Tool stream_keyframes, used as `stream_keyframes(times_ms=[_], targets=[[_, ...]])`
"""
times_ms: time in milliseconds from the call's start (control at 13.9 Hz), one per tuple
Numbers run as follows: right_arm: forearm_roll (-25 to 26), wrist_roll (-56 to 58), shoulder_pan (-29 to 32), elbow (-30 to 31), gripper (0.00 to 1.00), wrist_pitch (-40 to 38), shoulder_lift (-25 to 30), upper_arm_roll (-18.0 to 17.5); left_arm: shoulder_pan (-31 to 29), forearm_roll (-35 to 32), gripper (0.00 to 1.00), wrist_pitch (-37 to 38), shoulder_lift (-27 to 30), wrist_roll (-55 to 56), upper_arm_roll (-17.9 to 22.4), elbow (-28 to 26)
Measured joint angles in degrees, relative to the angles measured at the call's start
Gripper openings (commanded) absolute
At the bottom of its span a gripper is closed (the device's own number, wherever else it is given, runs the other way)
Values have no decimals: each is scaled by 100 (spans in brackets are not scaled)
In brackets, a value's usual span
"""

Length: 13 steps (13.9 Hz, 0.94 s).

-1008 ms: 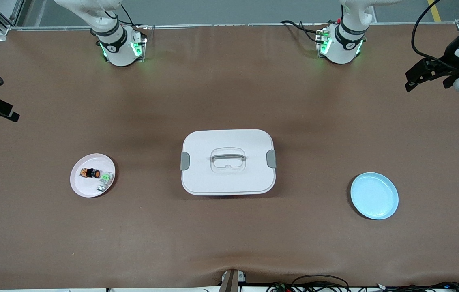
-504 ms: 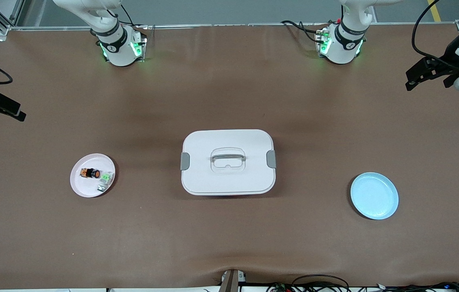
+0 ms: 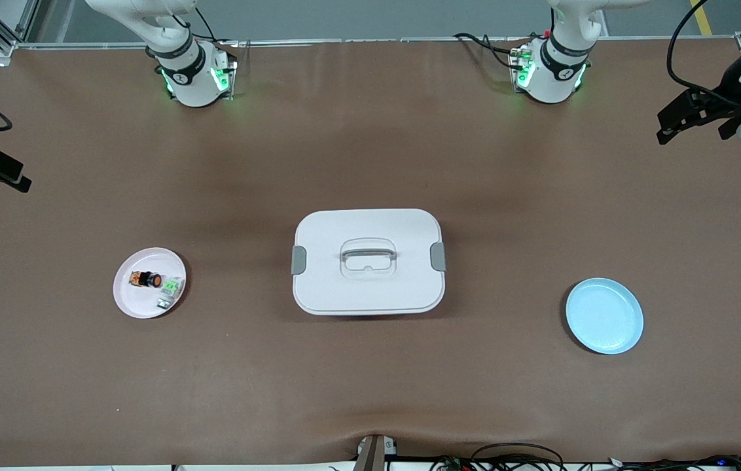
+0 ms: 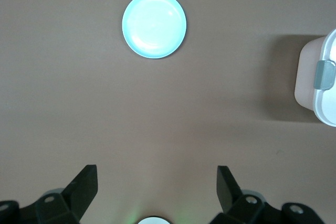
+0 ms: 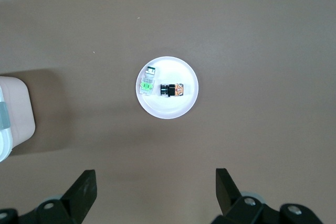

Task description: Transfer orange switch to right arm and place

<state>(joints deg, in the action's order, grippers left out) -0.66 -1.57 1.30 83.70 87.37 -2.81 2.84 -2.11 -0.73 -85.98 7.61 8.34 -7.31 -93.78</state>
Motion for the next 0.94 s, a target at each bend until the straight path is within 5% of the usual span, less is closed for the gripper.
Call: stream_keyframes(times_ms=[936], targets=[[-1,-7,94,9,100,-38,6,57,-3,0,100,8,0,-277,0,22]])
